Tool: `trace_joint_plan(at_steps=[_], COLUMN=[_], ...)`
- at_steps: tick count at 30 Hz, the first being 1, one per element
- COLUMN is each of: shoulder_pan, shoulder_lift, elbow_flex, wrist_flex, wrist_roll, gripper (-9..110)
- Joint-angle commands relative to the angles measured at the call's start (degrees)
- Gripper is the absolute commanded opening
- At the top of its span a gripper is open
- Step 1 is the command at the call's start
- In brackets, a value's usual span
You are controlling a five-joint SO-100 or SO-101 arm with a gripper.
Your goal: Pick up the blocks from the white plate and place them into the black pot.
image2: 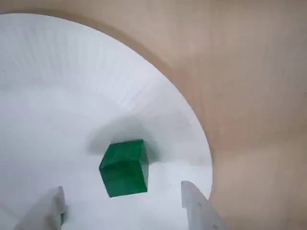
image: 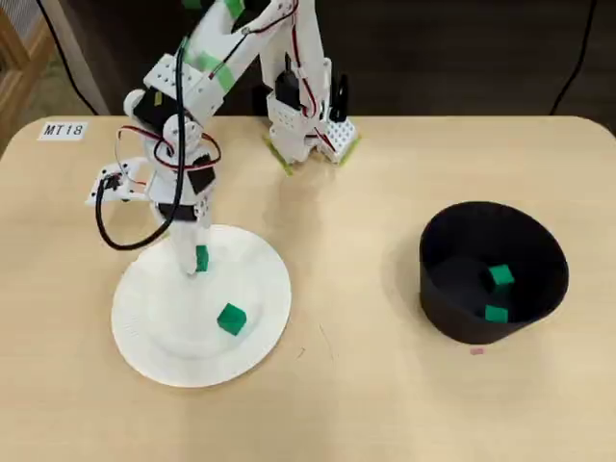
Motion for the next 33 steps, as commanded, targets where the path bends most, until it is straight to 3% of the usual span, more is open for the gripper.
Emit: trace_joint_plan(at_steps=[1,16,27,33], shoulder_pan=[-0.4,-1.6,-1.1,-2.7], shoulder_lift=[0.0,-5.0,-5.4,-4.5], elbow_flex=[-2.5,-2.9,-4.4,-5.5], wrist_flex=[-1.1,-5.7,-7.4,-7.5], wrist_roll=[1.1,2.4,6.3,6.4], gripper=[36,32,-2,-2])
